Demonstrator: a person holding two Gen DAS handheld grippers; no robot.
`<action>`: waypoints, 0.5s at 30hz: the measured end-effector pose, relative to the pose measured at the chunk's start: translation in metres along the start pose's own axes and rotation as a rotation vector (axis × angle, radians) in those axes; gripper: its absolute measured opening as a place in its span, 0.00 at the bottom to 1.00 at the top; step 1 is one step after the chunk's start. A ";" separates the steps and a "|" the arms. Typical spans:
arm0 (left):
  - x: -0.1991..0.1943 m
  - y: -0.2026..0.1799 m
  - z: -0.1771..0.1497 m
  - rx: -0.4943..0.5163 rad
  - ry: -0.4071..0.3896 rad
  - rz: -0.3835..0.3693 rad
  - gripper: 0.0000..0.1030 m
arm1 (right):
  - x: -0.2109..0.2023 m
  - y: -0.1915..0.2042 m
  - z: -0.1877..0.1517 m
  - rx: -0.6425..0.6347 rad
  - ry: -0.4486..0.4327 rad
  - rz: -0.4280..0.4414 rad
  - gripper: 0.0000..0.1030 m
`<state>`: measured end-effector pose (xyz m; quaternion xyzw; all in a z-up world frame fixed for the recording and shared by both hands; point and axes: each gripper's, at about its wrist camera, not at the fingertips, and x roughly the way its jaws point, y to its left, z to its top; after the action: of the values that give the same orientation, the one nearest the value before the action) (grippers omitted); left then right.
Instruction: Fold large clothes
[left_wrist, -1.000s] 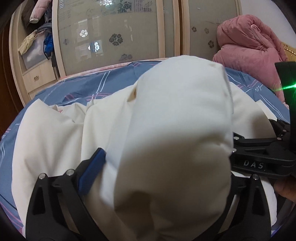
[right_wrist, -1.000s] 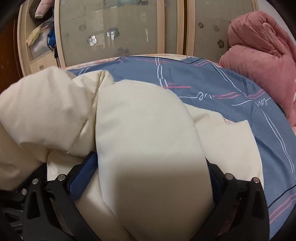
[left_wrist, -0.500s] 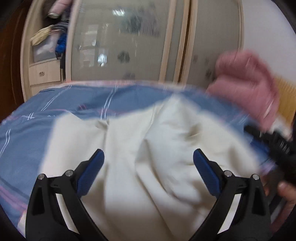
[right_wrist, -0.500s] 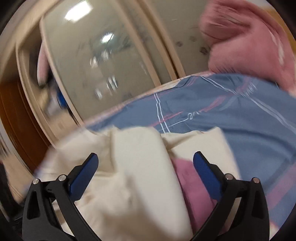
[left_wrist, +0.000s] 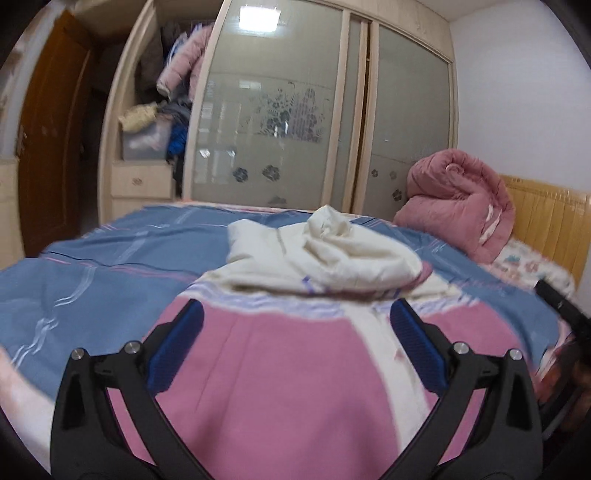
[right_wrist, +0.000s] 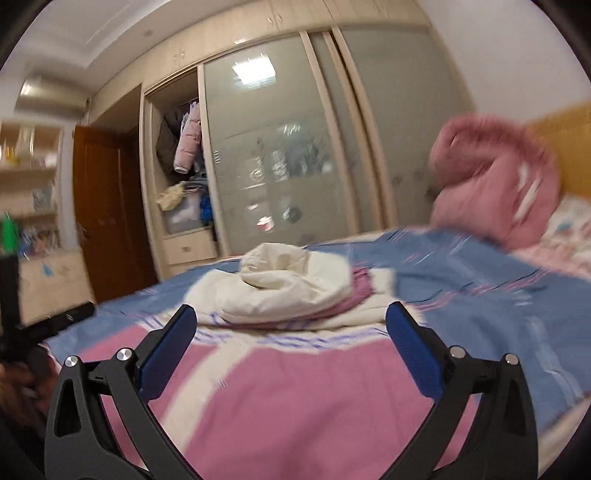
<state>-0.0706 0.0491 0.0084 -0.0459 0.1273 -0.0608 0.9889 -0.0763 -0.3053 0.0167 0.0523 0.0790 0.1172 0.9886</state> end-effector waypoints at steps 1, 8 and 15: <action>-0.003 0.001 -0.006 0.010 0.005 0.009 0.98 | -0.006 0.004 0.000 -0.021 -0.018 0.009 0.99; -0.020 -0.001 -0.019 0.092 0.026 0.067 0.98 | -0.016 0.005 -0.005 -0.056 0.015 0.023 0.99; -0.027 0.002 -0.020 0.060 0.040 0.052 0.98 | -0.041 0.002 -0.003 -0.078 -0.041 -0.007 0.99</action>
<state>-0.1018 0.0534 -0.0049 -0.0116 0.1462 -0.0396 0.9884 -0.1170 -0.3133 0.0200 0.0160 0.0541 0.1157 0.9917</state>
